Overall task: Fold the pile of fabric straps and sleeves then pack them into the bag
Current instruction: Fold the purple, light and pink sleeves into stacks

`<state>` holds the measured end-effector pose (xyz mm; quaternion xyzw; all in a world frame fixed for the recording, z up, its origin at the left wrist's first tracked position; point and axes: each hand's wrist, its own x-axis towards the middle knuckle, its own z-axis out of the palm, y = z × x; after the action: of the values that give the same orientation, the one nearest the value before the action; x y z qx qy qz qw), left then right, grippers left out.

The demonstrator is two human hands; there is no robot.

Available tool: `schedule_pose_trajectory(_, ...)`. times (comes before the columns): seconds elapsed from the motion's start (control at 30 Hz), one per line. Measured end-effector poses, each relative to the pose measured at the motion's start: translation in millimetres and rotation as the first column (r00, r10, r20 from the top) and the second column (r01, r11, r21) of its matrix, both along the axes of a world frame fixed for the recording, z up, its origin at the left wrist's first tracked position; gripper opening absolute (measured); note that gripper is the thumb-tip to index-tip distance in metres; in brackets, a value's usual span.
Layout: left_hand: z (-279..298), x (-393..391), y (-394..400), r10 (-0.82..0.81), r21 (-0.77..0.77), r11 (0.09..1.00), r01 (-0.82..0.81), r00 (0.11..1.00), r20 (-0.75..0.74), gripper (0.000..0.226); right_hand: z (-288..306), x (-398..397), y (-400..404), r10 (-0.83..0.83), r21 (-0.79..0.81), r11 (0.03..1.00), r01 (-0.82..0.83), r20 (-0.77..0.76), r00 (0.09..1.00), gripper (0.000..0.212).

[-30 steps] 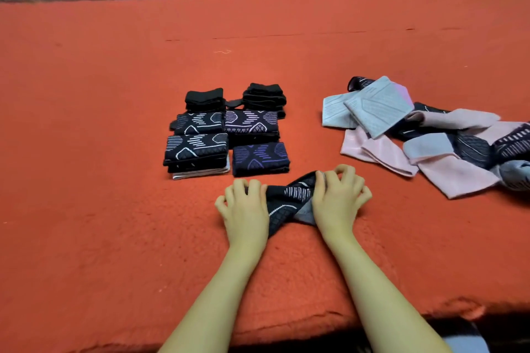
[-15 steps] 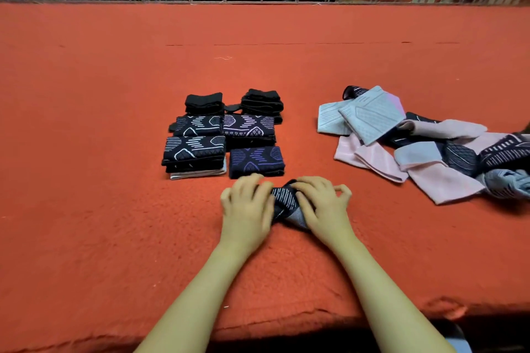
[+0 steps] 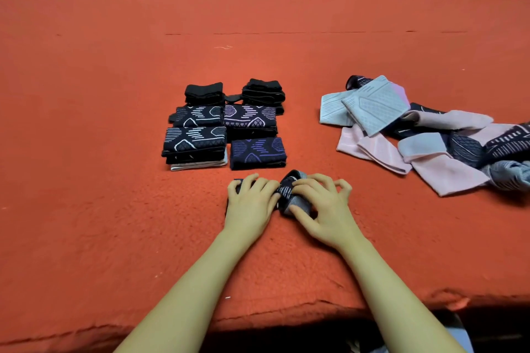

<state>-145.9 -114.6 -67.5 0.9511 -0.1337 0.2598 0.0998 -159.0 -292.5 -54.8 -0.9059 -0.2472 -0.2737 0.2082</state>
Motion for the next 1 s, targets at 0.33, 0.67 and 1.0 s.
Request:
schedule_pose_trajectory(0.33,1,12,14,-0.153,-0.184,0.968,0.172,0.982,0.114,0.034,2,3,2,-0.141,0.156,0.981,0.117,0.158,0.977,0.006)
schedule_pose_trajectory(0.67,2,9,4,0.013,-0.153,0.988,0.022,0.974,0.226,0.033,-2,6,3,-0.423,0.223,0.892,0.392,0.111,0.899,0.029)
schedule_pose_trajectory(1.0,3,3,-20,-0.091,-0.043,0.994,0.103,0.973,0.212,0.047,-6,25,-1,-0.421,0.240,0.872,0.428,-0.080,0.903,0.029)
